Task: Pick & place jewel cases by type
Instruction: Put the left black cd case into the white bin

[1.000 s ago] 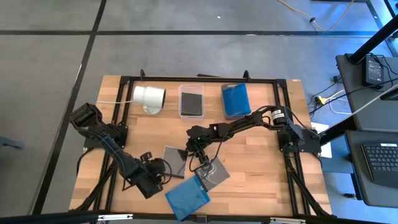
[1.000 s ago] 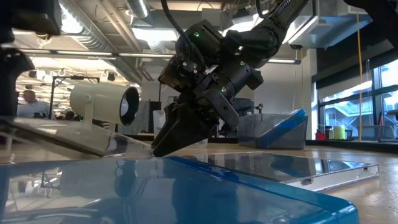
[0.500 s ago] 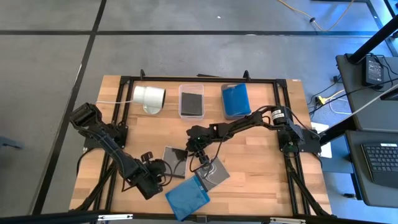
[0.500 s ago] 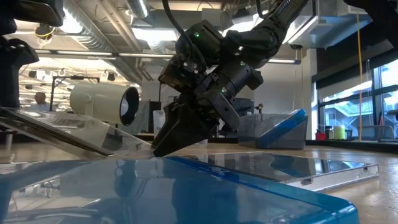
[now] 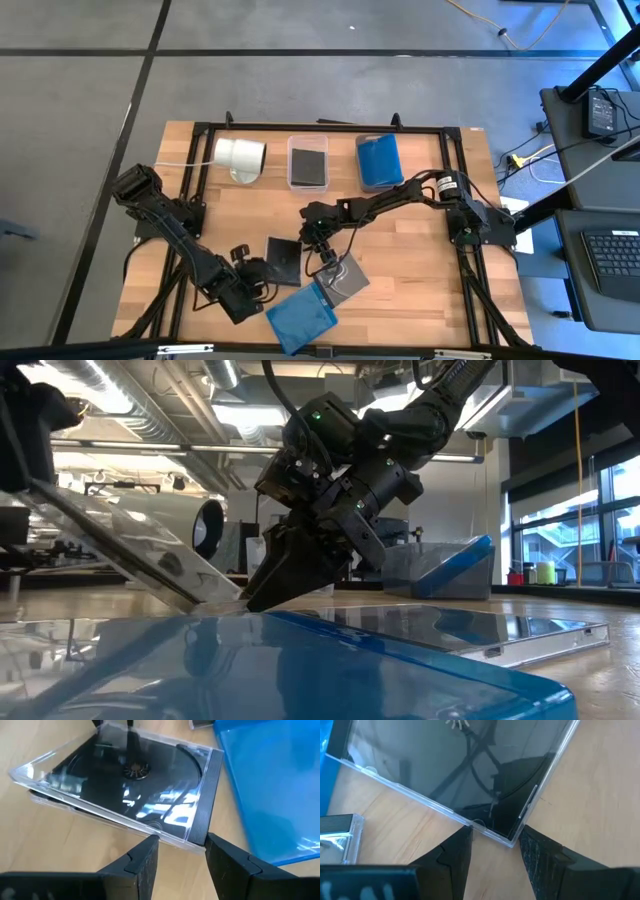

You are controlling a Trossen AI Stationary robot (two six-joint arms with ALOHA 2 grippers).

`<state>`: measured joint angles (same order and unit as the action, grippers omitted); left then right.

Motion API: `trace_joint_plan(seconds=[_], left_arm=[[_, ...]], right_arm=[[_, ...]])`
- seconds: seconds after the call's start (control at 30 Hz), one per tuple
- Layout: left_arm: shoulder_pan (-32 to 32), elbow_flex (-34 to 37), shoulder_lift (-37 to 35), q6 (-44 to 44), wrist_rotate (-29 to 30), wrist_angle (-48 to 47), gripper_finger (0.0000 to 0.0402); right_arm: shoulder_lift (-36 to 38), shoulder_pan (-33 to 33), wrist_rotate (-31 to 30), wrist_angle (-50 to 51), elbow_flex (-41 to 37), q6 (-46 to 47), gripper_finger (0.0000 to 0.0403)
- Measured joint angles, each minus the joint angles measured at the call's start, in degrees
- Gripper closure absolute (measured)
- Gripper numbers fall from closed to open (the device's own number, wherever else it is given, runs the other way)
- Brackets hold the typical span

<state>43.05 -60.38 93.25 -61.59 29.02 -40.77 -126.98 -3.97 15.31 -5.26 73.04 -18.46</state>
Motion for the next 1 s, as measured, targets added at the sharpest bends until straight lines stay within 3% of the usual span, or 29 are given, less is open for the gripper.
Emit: trace_joint_plan(seconds=[0.2,0.6,1.0], left_arm=[[0.0,-1.6,0.0,2.7,2.6,-0.3,0.0248],[-0.1,-4.0,0.1,10.5,13.4,2.0,0.0249],[-0.2,-3.9,0.1,16.5,18.6,4.0,0.0249]], right_arm=[[0.0,0.0,1.0,-0.6,-0.1,0.0,0.0235],[-0.1,0.0,1.1,-2.0,-0.1,0.0,0.0235],[-0.5,0.0,0.8,-7.2,-0.1,0.1,0.0235]])
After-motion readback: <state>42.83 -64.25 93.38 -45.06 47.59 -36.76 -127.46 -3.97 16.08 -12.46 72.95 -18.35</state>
